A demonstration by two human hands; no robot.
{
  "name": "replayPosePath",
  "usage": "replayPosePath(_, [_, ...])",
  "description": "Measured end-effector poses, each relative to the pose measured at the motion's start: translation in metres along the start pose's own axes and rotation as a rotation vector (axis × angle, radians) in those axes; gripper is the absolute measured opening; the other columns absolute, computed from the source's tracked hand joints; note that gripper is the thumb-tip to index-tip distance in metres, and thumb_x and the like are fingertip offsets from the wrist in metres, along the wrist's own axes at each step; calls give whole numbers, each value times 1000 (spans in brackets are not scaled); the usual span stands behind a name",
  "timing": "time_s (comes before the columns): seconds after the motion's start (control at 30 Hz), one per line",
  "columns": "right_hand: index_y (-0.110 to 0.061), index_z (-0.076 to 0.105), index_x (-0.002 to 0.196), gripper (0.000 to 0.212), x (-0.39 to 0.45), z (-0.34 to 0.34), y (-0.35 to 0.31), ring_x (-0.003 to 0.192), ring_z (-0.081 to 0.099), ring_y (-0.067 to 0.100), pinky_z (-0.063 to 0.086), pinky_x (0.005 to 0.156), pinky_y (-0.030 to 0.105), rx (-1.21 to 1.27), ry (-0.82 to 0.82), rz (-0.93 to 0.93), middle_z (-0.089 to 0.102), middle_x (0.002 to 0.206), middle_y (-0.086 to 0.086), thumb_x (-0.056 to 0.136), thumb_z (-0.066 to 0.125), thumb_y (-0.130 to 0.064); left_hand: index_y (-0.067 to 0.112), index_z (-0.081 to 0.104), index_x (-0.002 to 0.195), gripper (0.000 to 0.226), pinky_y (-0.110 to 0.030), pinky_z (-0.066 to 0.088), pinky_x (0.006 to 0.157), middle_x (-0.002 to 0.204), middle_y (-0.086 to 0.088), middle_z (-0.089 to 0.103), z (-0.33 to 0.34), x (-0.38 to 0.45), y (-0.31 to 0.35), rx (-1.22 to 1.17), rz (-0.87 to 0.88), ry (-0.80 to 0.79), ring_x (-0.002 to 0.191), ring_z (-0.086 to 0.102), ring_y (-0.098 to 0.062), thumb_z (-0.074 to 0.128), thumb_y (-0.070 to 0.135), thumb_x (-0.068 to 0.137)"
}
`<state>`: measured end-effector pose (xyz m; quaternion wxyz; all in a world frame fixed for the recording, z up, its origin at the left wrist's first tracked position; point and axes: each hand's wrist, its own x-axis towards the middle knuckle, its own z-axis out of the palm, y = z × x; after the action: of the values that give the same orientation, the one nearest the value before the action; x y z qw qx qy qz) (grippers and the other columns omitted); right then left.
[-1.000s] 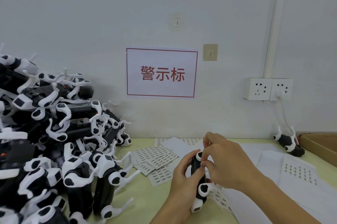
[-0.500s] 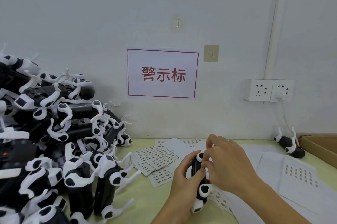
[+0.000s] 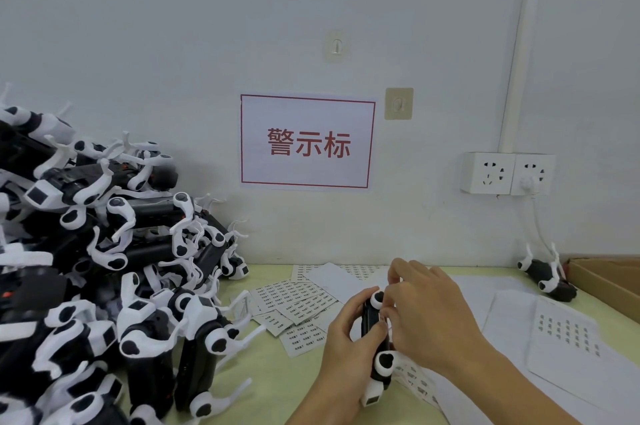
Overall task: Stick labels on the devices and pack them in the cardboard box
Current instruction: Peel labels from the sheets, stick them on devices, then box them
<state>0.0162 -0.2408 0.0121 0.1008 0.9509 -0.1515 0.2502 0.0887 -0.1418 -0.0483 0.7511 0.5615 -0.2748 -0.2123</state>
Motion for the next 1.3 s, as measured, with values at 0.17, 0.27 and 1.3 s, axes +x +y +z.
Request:
replayPosePath(0.17, [-28, 71, 96, 19, 1, -2, 5, 96, 49, 13, 35, 79, 26, 16, 11, -34, 50, 106, -11, 91, 53, -32, 33, 75, 107, 46, -16, 56, 68, 101, 13, 75, 0, -1, 3, -62, -30, -16, 86, 71, 3, 60, -7, 91])
replayPosePath(0.27, [-32, 68, 97, 21, -6, -3, 12, 95, 47, 7, 37, 75, 22, 91, 51, -22, 48, 100, -16, 93, 48, -35, 32, 76, 108, 45, -24, 57, 65, 104, 8, 75, 0, -1, 4, -150, -76, -37, 79, 76, -16, 59, -7, 91])
replayPosePath(1.3, [-45, 51, 140, 65, -30, 19, 21, 92, 34, -15, 30, 69, 7, 370, -38, -180, 37, 113, -16, 88, 38, -8, 22, 77, 104, 46, -43, 55, 76, 110, -22, 71, -9, 9, -4, -465, -102, -58, 85, 68, -40, 52, -13, 89])
